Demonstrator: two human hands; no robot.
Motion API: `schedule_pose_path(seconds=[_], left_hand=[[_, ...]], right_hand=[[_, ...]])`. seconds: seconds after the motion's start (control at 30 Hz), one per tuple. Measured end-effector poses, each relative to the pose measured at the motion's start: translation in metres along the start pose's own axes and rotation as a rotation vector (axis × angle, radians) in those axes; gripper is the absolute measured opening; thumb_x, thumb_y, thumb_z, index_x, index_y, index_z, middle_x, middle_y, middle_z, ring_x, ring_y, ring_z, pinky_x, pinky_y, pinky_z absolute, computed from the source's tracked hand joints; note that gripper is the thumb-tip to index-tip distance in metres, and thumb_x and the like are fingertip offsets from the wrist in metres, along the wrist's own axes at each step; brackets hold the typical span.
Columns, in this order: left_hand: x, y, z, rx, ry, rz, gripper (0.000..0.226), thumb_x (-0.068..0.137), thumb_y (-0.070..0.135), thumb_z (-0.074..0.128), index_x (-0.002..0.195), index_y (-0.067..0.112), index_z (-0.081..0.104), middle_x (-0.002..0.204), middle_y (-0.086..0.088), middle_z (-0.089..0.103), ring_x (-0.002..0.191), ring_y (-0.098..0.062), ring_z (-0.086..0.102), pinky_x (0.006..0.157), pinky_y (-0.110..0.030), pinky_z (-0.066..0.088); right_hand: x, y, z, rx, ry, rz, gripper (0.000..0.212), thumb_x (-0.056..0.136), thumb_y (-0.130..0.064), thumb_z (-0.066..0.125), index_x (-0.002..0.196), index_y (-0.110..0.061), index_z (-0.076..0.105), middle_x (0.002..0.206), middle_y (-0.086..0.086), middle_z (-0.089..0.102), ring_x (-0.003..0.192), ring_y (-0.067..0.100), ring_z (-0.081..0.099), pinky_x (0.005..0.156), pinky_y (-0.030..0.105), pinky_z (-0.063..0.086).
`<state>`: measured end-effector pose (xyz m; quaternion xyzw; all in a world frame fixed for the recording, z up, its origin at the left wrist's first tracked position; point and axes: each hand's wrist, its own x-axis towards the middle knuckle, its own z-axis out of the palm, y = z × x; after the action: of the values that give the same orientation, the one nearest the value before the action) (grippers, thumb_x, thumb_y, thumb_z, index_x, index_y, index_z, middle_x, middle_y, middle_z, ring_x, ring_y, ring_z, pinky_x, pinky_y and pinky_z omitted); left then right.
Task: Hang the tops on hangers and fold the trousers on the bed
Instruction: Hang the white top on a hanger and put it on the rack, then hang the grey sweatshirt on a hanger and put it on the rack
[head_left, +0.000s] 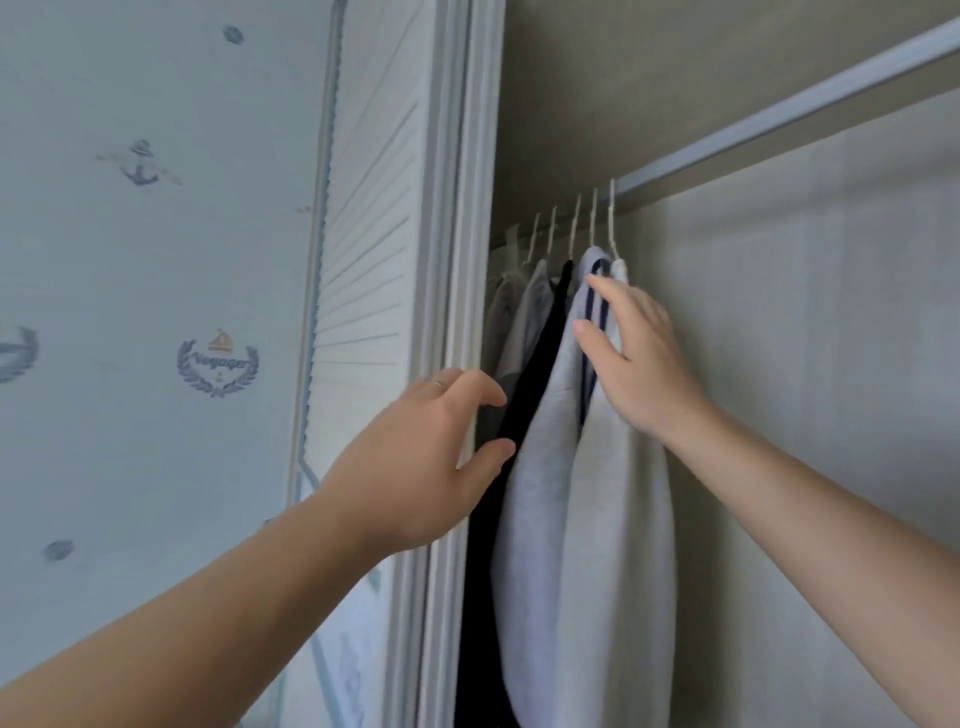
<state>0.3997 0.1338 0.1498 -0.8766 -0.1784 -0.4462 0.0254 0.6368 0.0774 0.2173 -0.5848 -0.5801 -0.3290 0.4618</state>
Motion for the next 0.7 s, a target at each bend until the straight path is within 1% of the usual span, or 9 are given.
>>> schedule_pose_path(seconds=[0.03, 0.1, 0.13, 0.27, 0.43, 0.5, 0.57, 0.63, 0.7], left_hand=[[-0.015, -0.004, -0.012, 0.03, 0.026, -0.004, 0.043, 0.096, 0.053, 0.05, 0.132, 0.029, 0.05, 0.133, 0.013, 0.051, 0.124, -0.011, 0.045, 0.1, -0.03, 0.04], [-0.052, -0.015, -0.035, 0.084, 0.062, -0.045, 0.057, 0.091, 0.065, 0.04, 0.135, 0.031, 0.05, 0.141, 0.011, 0.05, 0.134, -0.016, 0.041, 0.108, -0.04, 0.038], [-0.074, -0.02, -0.046, 0.112, 0.066, -0.09, 0.062, 0.089, 0.068, 0.035, 0.138, 0.032, 0.048, 0.146, 0.012, 0.046, 0.139, -0.017, 0.036, 0.112, -0.041, 0.035], [-0.173, -0.042, -0.093, 0.229, 0.025, -0.246, 0.07, 0.09, 0.076, 0.025, 0.149, 0.04, 0.034, 0.162, 0.017, 0.026, 0.153, -0.011, 0.01, 0.118, -0.036, 0.017], [-0.314, -0.047, -0.172, 0.344, -0.079, -0.449, 0.075, 0.09, 0.079, 0.019, 0.156, 0.044, 0.02, 0.167, 0.016, 0.012, 0.155, -0.009, -0.004, 0.122, -0.035, 0.006], [-0.38, -0.042, -0.206, 0.382, -0.109, -0.548, 0.075, 0.089, 0.08, 0.019, 0.155, 0.045, 0.019, 0.167, 0.015, 0.011, 0.155, -0.011, -0.004, 0.124, -0.042, 0.009], [-0.448, -0.032, -0.238, 0.423, -0.13, -0.651, 0.074, 0.09, 0.079, 0.023, 0.155, 0.043, 0.023, 0.167, 0.012, 0.016, 0.156, -0.017, 0.002, 0.123, -0.049, 0.015], [-0.515, -0.018, -0.267, 0.455, -0.144, -0.768, 0.074, 0.091, 0.076, 0.027, 0.155, 0.04, 0.028, 0.166, 0.009, 0.02, 0.156, -0.021, 0.008, 0.122, -0.051, 0.019], [-0.579, -0.001, -0.294, 0.488, -0.161, -0.881, 0.075, 0.091, 0.076, 0.026, 0.156, 0.039, 0.026, 0.167, 0.008, 0.018, 0.156, -0.021, 0.006, 0.123, -0.049, 0.016]], right_hand=[[-0.014, -0.015, 0.001, 0.013, -0.031, -0.017, 0.067, 0.093, -0.056, 0.037, 0.151, -0.023, 0.04, 0.158, 0.0, 0.038, 0.15, 0.022, 0.024, 0.121, 0.044, 0.021], [-0.046, -0.046, 0.004, 0.024, -0.112, -0.056, 0.066, 0.094, -0.056, 0.035, 0.154, -0.029, 0.033, 0.163, -0.003, 0.027, 0.154, 0.018, 0.012, 0.124, 0.043, 0.013], [-0.064, -0.061, 0.006, 0.02, -0.147, -0.086, 0.066, 0.094, -0.058, 0.034, 0.155, -0.032, 0.031, 0.164, -0.005, 0.024, 0.154, 0.018, 0.01, 0.124, 0.042, 0.012], [-0.132, -0.132, 0.025, 0.038, -0.248, -0.208, 0.069, 0.094, -0.063, 0.031, 0.156, -0.032, 0.029, 0.164, -0.002, 0.025, 0.154, 0.027, 0.013, 0.122, 0.049, 0.016], [-0.219, -0.244, 0.051, 0.15, -0.465, -0.26, 0.069, 0.095, -0.065, 0.025, 0.156, -0.034, 0.023, 0.166, -0.005, 0.019, 0.155, 0.023, 0.006, 0.121, 0.048, 0.011], [-0.258, -0.294, 0.059, 0.234, -0.564, -0.26, 0.069, 0.093, -0.067, 0.023, 0.155, -0.038, 0.019, 0.166, -0.009, 0.015, 0.155, 0.019, 0.002, 0.122, 0.045, 0.007], [-0.297, -0.345, 0.064, 0.322, -0.654, -0.274, 0.068, 0.092, -0.067, 0.023, 0.155, -0.041, 0.017, 0.166, -0.013, 0.013, 0.155, 0.015, 0.0, 0.122, 0.043, 0.005], [-0.335, -0.396, 0.069, 0.391, -0.733, -0.33, 0.066, 0.093, -0.067, 0.025, 0.154, -0.041, 0.018, 0.166, -0.013, 0.015, 0.155, 0.016, 0.001, 0.123, 0.043, 0.007], [-0.371, -0.446, 0.075, 0.455, -0.792, -0.39, 0.066, 0.094, -0.065, 0.028, 0.154, -0.039, 0.023, 0.165, -0.01, 0.02, 0.154, 0.019, 0.009, 0.122, 0.046, 0.013]])
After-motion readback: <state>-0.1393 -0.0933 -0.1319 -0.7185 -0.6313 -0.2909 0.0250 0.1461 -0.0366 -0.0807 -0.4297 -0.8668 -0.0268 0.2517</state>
